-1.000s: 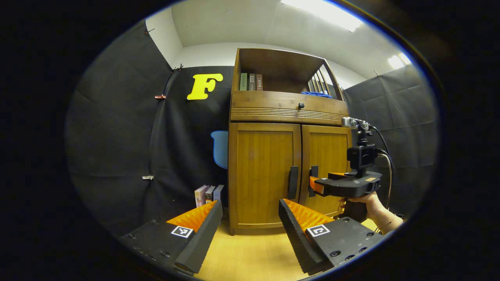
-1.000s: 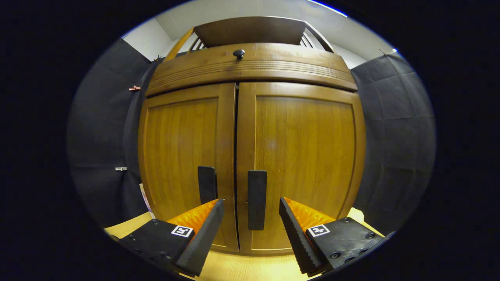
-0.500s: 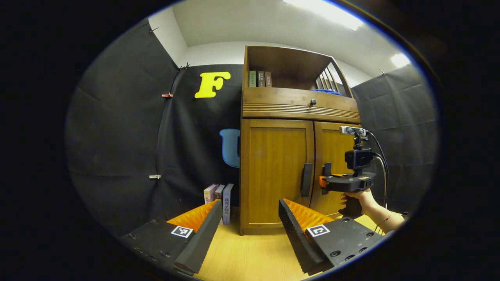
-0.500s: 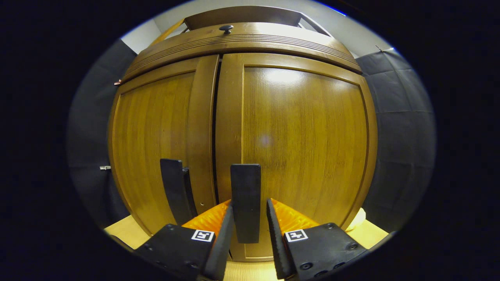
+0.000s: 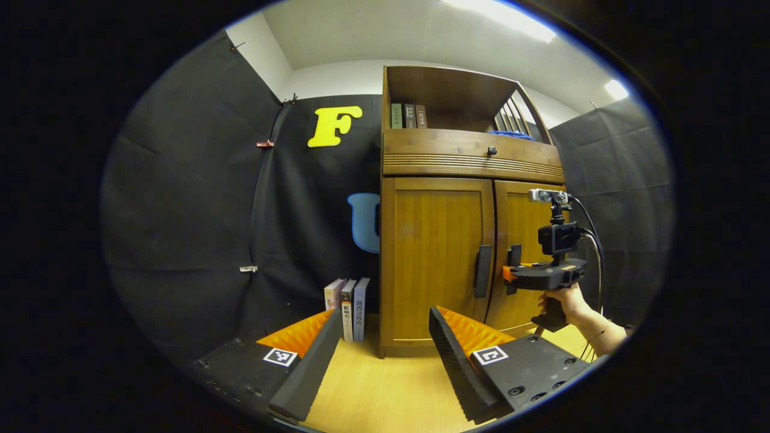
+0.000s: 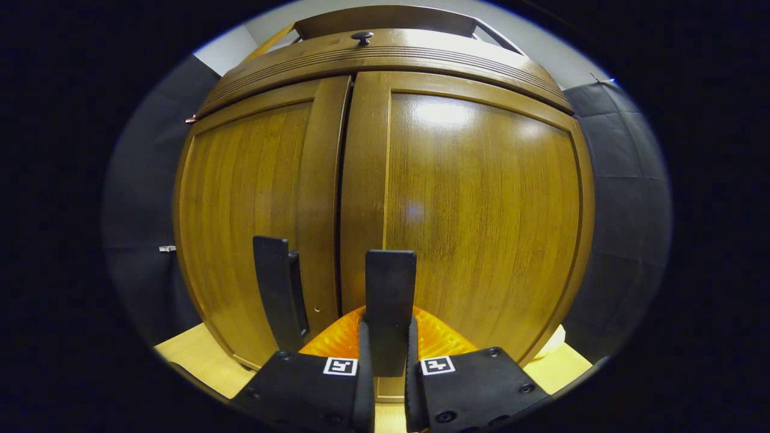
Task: Open the right door of the double-door shoe cabinet with the right hand, and open the left door with the left hand.
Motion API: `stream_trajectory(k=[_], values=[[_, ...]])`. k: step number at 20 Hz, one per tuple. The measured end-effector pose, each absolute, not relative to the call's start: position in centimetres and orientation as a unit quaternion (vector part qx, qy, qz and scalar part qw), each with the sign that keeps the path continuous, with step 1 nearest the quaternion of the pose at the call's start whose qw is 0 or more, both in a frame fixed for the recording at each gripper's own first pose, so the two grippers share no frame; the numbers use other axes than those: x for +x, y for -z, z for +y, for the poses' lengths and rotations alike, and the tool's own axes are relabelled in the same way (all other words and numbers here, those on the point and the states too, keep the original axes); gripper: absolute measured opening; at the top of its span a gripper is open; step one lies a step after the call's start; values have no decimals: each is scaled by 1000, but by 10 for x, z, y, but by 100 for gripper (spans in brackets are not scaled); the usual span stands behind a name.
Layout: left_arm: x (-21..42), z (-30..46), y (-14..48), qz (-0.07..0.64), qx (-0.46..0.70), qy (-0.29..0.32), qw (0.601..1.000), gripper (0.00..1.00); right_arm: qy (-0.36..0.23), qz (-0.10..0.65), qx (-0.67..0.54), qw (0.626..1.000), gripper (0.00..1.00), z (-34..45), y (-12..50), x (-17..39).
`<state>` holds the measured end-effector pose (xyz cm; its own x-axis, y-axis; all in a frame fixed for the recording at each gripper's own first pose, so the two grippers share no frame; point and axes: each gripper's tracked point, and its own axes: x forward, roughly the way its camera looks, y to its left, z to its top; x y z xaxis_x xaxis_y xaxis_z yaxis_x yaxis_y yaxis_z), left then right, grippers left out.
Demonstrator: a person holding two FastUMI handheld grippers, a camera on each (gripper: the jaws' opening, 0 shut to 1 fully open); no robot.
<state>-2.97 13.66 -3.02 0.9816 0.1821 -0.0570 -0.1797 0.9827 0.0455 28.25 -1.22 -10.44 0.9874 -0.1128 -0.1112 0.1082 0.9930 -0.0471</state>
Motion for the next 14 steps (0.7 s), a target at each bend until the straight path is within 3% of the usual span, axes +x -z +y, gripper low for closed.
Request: stream_trajectory(k=[5,6,7,8,9,13,14], values=[[-35,122,24,26,17,-92,995,90,16,65,-18,998,24,-13,102,237],[-36,118,23,24,18,-91,995,90,11,64,-17,998,19,-15,100,228],[-37,113,22,23,17,-90,996,90,6,63,-23,998,23,-17,99,219],[-38,106,22,22,16,-88,996,90,2,62,-30,998,19,-20,98,210],[-39,99,22,23,14,-84,996,90,-2,61,-32,998,23,-23,97,200],[-40,69,21,21,17,-66,997,90,-22,67,-17,997,23,-34,92,172],[-41,60,21,19,18,-60,998,90,-23,68,-19,997,19,-37,90,166]])
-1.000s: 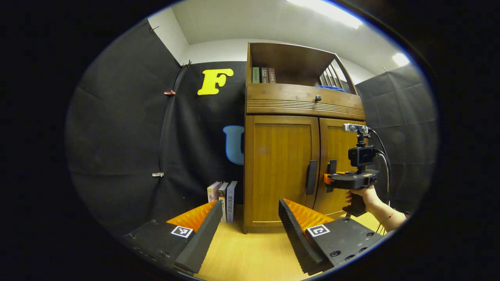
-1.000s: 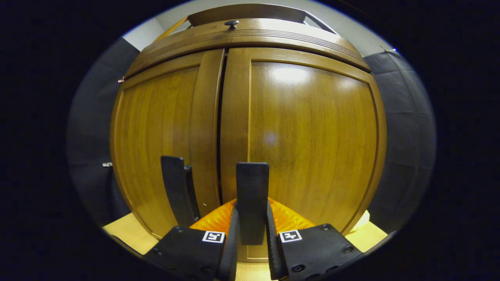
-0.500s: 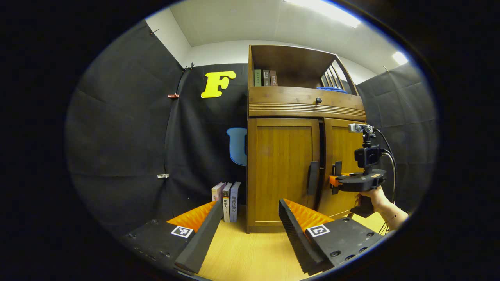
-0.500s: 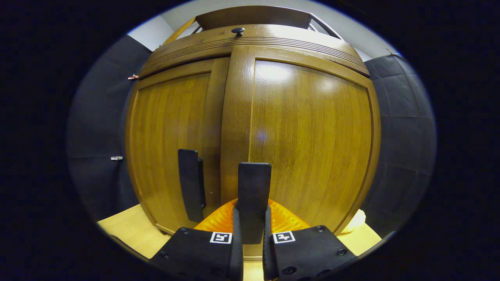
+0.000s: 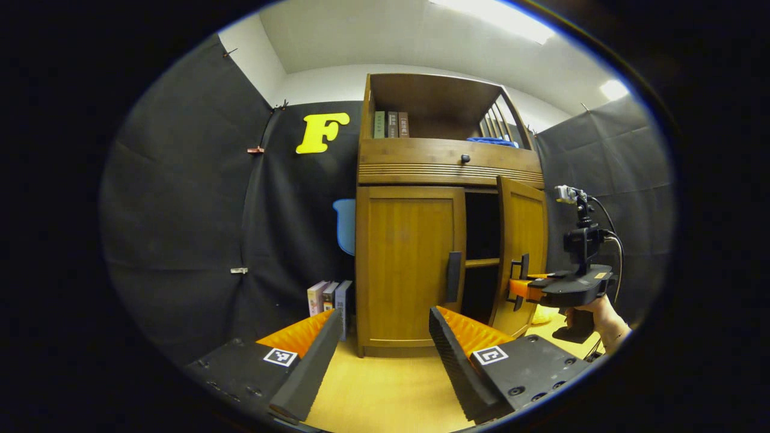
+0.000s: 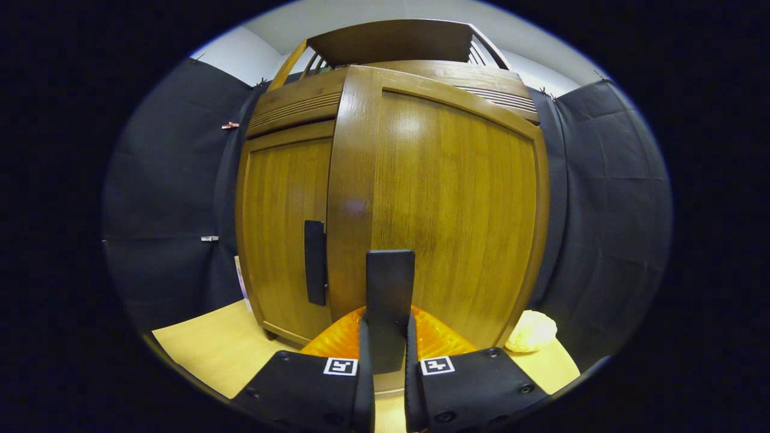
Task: Open the right door of the double-door shoe cabinet with the right hand, and open the left door with the left hand.
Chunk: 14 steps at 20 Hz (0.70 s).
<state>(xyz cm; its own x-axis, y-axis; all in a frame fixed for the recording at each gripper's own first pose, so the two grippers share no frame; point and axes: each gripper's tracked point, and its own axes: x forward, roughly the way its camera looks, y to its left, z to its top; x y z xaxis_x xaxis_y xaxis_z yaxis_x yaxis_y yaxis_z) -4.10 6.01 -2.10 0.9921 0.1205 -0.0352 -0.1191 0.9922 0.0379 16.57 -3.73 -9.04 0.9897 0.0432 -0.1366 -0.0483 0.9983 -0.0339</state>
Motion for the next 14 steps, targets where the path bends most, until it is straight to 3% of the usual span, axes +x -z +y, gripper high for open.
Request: stream_trajectory(k=[1,13,14], values=[[-41,52,19,18,19,-53,998,90,-23,69,-21,997,23,-40,91,159],[-35,4,25,17,12,-8,1000,90,-11,78,-4,997,23,-89,83,98],[-34,-1,26,17,10,-3,1000,90,-10,79,-2,997,27,-93,82,94]])
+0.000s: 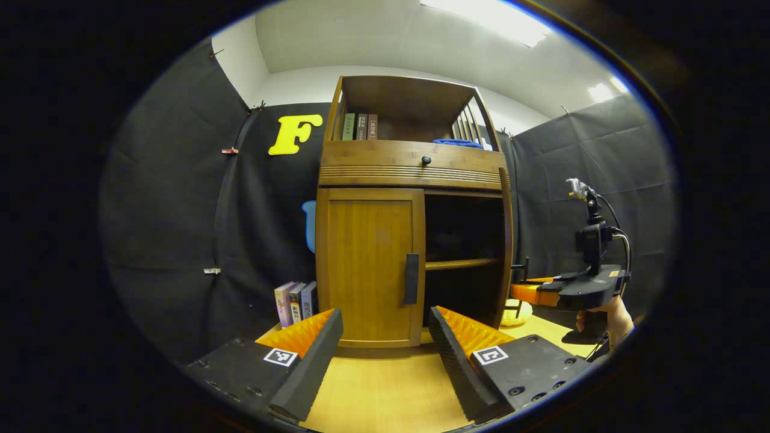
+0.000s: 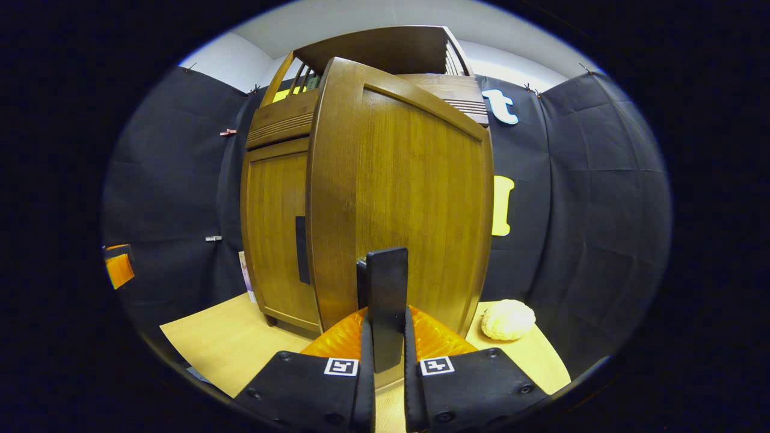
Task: Open the right door of the double-door shoe cabinet with the right hand, and open the left door with the left hand.
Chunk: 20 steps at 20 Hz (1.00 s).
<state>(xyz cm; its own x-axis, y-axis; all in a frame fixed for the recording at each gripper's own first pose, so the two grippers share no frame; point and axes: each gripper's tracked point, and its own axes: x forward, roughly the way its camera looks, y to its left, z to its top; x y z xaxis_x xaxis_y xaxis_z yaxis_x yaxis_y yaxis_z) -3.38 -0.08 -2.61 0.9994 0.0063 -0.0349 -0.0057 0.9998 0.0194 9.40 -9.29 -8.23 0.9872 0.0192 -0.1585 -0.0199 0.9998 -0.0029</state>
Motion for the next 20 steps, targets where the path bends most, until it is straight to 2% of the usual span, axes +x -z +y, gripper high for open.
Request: stream_trajectory(k=[1,2,7,8,9,12,13,15,17,18,19,20], values=[[-32,-6,28,19,7,3,1000,90,-8,80,-3,997,18,-97,82,91],[-31,-10,31,22,6,8,1000,90,-5,80,-6,997,23,-101,82,87],[-22,-29,39,31,5,25,999,90,11,81,-8,997,23,-124,77,70],[-20,-32,40,33,3,28,999,90,16,80,-9,997,17,-129,76,68],[-18,-36,41,34,3,29,999,90,22,81,-12,996,22,-136,75,64],[-13,-47,45,37,2,36,999,90,50,78,-16,996,22,-159,72,56],[-11,-51,47,39,1,40,998,90,60,77,-17,995,27,-165,73,54],[-8,-59,51,43,1,47,998,90,82,75,-24,994,26,-184,74,50],[-5,-65,50,41,7,51,998,90,103,75,-20,992,17,-204,73,46],[-3,-67,50,37,10,51,998,90,105,75,-8,992,16,-209,73,43],[1,-67,49,32,12,50,998,90,104,75,2,992,7,-214,72,38],[4,-68,49,29,14,48,998,90,104,77,7,992,16,-219,73,35]])
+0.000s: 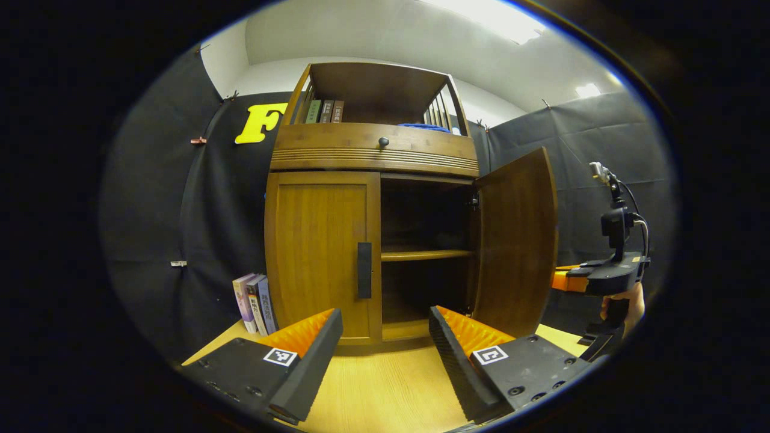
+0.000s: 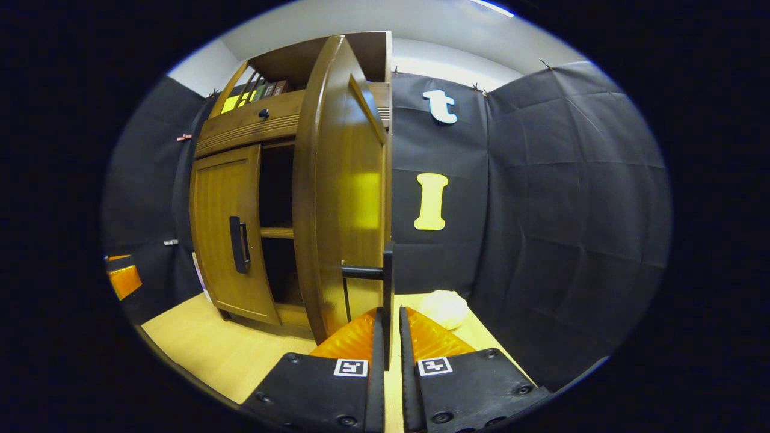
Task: Open the right door of the double-door shoe cabinet with the right hand, and open the left door with the left hand.
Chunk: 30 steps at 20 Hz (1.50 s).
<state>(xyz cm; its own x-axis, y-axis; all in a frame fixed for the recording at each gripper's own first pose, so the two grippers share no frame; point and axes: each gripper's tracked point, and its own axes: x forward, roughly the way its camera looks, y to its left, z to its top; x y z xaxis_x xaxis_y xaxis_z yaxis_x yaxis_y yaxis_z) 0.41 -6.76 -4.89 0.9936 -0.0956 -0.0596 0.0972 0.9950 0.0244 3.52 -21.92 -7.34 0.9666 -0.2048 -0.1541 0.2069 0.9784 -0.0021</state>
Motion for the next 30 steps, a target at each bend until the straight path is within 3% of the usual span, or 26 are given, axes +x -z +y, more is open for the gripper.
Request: stream_trajectory(k=[1,2,7,10,15,17,20,21,30], values=[[9,-67,49,29,14,45,998,90,108,78,7,991,7,-225,75,34],[13,-66,52,29,13,42,999,90,108,76,7,991,16,-231,74,32],[35,-61,65,37,3,26,999,90,117,79,2,990,16,-246,77,21],[50,-57,69,35,5,18,999,90,163,59,-50,984,15,-273,59,-3],[95,-42,66,14,28,-9,999,90,139,47,-35,989,16,-249,53,-48],[119,-42,70,10,21,-6,1000,90,136,39,-45,989,34,-241,51,-64],[147,-46,79,12,-13,13,1000,88,161,20,-67,984,99,-243,46,-85],[158,-45,79,8,-18,16,1000,88,165,15,-72,983,96,-243,46,-88],[242,-46,98,4,19,16,1000,86,165,1,-48,985,96,-256,42,-105]])
